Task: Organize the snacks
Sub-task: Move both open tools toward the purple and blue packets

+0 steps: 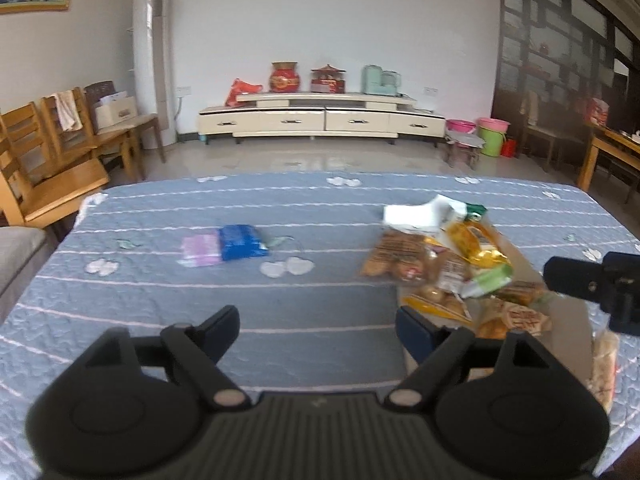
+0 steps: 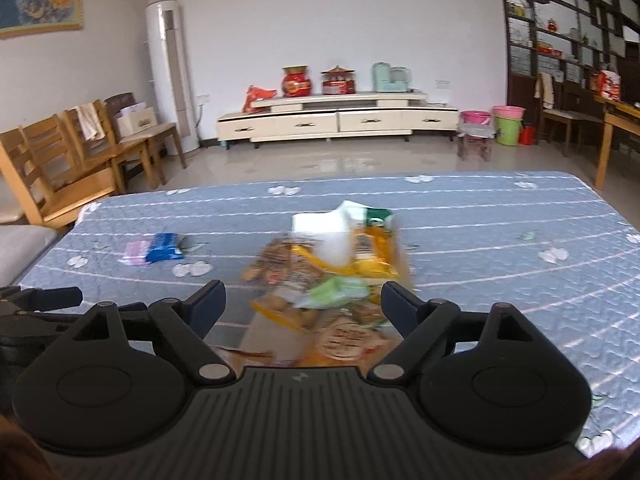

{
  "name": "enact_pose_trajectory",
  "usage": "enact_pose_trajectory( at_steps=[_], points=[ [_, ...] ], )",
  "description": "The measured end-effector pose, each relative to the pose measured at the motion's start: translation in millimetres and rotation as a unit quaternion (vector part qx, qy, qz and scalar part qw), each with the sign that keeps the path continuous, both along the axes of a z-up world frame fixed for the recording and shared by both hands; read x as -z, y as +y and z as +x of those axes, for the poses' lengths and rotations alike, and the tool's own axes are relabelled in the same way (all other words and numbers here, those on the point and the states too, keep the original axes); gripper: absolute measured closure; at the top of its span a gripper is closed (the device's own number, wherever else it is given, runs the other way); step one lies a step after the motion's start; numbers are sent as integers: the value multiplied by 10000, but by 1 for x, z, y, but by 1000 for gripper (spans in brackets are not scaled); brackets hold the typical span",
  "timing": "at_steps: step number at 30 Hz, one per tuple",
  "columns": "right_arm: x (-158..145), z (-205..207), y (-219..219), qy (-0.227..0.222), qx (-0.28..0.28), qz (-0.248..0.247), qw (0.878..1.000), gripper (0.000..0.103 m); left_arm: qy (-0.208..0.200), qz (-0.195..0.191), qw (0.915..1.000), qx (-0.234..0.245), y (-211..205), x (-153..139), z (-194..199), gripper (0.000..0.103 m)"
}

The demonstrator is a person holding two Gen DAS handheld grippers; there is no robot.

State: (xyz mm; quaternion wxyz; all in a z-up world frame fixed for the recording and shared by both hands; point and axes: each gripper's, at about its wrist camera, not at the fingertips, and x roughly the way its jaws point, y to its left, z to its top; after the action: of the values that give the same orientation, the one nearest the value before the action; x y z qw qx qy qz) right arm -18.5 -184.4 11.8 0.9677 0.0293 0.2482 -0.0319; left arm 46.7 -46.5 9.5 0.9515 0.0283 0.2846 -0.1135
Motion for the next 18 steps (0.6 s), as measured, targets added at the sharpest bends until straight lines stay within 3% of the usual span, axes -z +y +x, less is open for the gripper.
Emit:
enact_pose_trajectory(
  at_steps=[9,18],
  points=[
    [1,33,38,79,-466,-107,9988,0,-30,47,9987,-516,45,5,20,15],
    [6,56,58,99,-795,-191,9966,0,223,7,9910,-1316,92,23,102,14]
  ],
)
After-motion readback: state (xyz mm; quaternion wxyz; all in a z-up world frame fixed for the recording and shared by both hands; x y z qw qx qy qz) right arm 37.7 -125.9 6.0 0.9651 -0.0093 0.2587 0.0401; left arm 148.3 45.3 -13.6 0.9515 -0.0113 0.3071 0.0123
